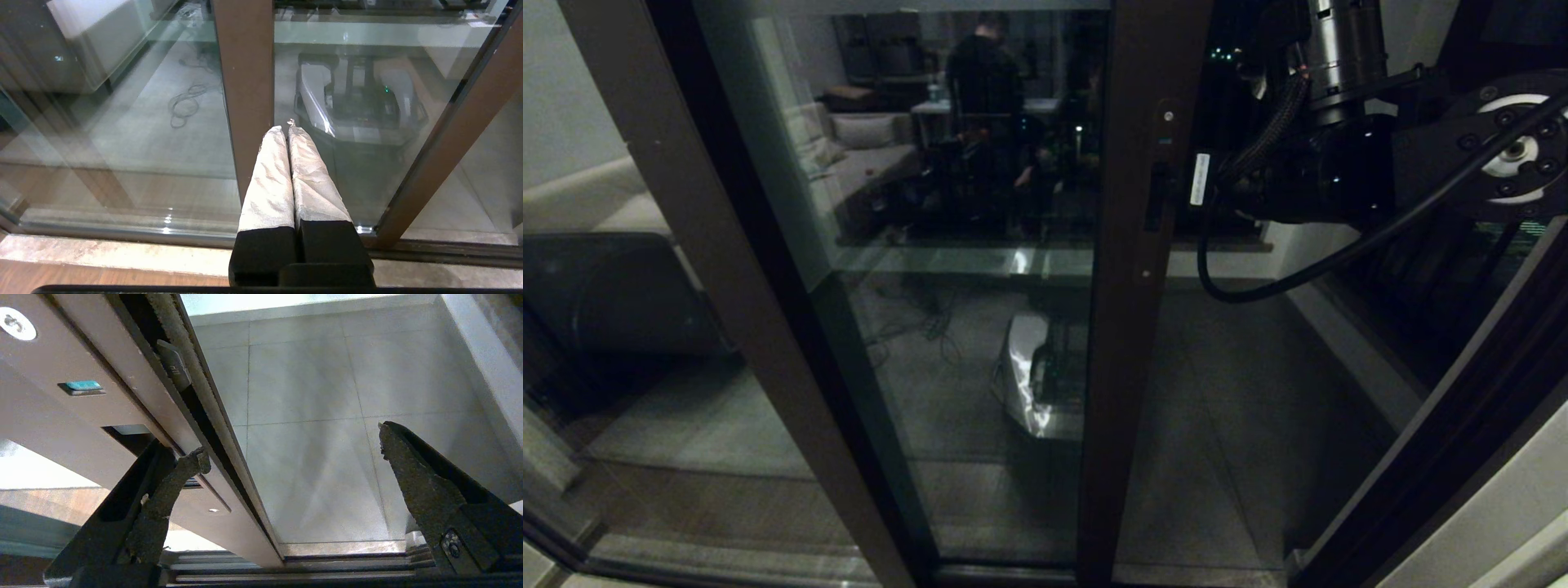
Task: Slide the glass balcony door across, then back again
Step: Close the slid door
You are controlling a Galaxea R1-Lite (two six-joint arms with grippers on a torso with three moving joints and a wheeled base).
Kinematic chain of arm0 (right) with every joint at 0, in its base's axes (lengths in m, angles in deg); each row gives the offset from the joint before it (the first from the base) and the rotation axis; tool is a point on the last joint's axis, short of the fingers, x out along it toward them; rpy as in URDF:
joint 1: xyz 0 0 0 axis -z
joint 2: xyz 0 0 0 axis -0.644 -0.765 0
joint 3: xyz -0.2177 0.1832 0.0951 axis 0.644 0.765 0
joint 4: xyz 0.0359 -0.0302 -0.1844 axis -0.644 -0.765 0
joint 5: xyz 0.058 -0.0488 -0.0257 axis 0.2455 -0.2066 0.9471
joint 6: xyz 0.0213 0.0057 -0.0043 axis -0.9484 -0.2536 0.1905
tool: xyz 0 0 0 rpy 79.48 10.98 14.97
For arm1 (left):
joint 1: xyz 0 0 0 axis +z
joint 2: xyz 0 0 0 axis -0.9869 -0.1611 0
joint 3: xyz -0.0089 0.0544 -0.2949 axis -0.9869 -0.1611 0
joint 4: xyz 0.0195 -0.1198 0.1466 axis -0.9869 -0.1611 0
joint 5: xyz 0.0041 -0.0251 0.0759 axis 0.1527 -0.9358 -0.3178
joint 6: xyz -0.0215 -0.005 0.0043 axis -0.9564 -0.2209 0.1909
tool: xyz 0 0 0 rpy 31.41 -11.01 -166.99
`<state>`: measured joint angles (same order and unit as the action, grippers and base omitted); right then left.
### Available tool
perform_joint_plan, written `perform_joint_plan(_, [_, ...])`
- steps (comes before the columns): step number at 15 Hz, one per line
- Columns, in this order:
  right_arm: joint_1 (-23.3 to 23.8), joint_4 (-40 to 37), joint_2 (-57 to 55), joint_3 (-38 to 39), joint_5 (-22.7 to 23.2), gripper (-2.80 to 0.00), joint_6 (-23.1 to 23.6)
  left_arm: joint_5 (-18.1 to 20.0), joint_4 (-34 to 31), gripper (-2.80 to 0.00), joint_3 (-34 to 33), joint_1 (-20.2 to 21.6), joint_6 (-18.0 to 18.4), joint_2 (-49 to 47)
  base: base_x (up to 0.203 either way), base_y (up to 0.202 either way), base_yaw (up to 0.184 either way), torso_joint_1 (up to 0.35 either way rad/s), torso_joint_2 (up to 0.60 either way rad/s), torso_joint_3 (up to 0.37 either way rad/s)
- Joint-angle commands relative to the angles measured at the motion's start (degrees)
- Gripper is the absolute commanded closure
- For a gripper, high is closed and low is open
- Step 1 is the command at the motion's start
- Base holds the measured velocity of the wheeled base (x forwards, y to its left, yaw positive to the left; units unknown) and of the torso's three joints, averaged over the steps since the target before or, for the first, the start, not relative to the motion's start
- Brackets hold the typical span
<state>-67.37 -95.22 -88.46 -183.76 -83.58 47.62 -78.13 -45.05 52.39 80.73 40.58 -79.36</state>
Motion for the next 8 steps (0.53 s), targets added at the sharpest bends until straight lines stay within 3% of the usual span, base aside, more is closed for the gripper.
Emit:
perform_joint_plan(1, [0.2,-0.2,2.1,2.6,-0.4,-2.8,0.7,0.0,0.0,0.0,-0.1,0.0,0.0,0.0,0.0,0.0,0.0,0.0,0.0,0.0])
perform_joint_plan(8, [0.4,-0.2,3.7,3.8,-0.4,-2.8,0.9,0.0,0.0,0.0,-0.1,0.1,0.0,0.0,0.0,0.0,0.0,0.0,0.0,0.0])
